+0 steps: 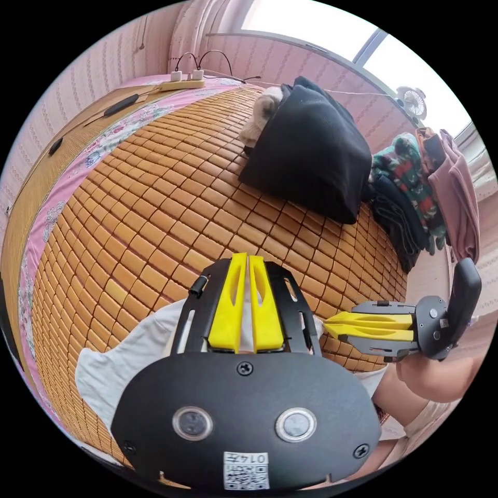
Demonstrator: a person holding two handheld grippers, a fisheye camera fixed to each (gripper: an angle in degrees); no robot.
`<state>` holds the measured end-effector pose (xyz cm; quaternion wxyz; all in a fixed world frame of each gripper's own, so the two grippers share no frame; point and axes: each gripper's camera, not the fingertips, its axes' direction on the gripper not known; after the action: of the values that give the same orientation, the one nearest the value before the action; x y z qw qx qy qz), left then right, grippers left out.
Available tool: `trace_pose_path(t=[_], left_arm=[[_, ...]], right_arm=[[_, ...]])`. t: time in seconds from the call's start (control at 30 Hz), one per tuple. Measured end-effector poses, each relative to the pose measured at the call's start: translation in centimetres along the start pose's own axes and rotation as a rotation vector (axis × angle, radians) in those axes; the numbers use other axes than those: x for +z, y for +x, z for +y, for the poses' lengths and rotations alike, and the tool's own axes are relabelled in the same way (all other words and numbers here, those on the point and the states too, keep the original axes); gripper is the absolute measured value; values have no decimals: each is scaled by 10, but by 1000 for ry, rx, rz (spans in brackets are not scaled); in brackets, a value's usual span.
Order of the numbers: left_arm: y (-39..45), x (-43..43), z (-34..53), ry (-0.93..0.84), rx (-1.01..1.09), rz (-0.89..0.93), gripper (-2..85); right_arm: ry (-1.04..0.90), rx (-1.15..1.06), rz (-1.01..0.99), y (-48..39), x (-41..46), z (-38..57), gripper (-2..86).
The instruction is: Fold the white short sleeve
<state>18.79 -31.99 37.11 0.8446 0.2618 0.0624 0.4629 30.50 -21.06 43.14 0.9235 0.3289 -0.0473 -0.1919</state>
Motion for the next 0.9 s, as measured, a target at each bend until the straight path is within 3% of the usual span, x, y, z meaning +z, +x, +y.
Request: trace_pose_path(t=[0.27,0.5,0.77,0.9], left_arm=[[-25,-40,18,133,-131,34,35],[-38,-45,77,80,-201,12,15],[-45,-32,100,87,-302,-38,-4],[-48,-39,113,118,-342,-55,-8]], right_arm=[[-22,18,20,3,-6,11,0],[48,-67,-36,-12,-15,-26,-2],[1,-166,104,-49,35,-107,-4],[13,-160,287,-62,29,-106,-3]])
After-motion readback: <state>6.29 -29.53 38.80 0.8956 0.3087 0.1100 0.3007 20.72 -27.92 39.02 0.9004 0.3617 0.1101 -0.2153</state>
